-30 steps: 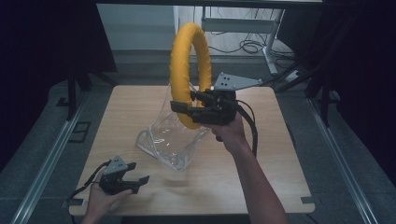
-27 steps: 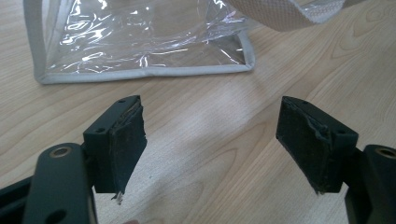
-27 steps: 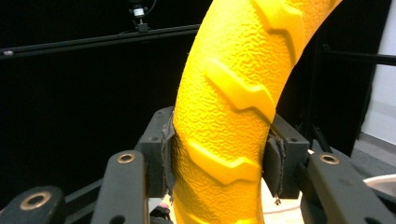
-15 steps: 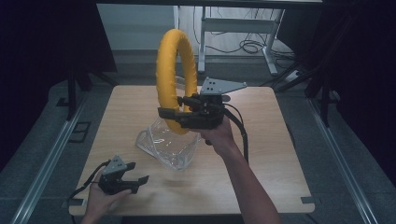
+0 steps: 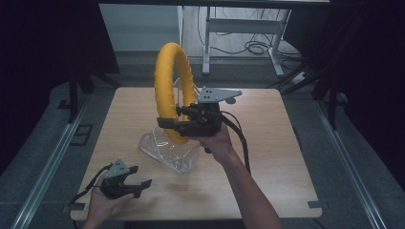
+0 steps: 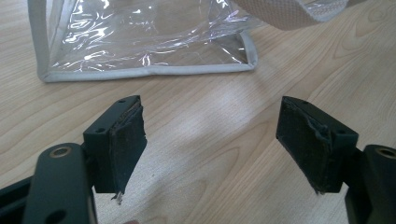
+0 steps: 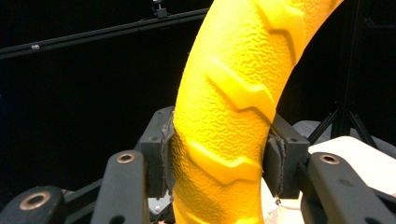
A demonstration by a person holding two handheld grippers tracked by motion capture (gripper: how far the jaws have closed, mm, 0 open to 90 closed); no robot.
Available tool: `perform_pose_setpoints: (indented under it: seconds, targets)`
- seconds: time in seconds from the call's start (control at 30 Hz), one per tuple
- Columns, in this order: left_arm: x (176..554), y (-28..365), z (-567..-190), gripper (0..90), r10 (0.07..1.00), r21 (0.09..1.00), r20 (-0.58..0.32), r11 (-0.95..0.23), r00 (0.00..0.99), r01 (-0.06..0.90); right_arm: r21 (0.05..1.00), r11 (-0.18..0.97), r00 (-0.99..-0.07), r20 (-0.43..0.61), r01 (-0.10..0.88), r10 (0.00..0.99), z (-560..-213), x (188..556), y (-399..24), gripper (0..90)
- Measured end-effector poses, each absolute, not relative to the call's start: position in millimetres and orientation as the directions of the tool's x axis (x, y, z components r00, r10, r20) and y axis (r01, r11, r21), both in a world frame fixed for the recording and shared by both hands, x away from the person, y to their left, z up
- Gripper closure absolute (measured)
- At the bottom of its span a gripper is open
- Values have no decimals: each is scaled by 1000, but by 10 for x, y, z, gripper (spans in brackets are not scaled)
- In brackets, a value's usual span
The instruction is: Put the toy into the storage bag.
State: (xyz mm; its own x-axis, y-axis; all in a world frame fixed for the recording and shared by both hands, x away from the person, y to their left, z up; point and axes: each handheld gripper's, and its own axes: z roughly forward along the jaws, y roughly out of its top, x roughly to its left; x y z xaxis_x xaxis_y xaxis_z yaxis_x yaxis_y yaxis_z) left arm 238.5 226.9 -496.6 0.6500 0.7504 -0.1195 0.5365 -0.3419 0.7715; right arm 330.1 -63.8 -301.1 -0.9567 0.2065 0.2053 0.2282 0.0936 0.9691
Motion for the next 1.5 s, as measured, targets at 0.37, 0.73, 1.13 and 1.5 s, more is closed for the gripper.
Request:
perform_pose_setpoints:
  seconds: [0.37, 0.73, 1.13, 1.5]
  targets:
    - [2394, 2261, -4988, 236, 751, 767, -119, -347, 650, 541, 958, 104, -947, 240, 266, 211, -3235, 3371, -609, 514]
    - [2395, 2267, -4992, 236, 751, 765, -118, -349, 650, 541, 954, 95, -941, 258, 284, 218, -3367, 3421, -596, 513]
    - [2401, 2259, -5007, 237, 750, 762, -118, -353, 651, 544, 941, 101, -929, 296, 324, 221, -3566, 3476, -560, 513]
    - [2398, 2258, -5006, 236, 750, 762, -118, -352, 651, 543, 930, 107, -918, 322, 352, 231, -3734, 3489, -555, 510]
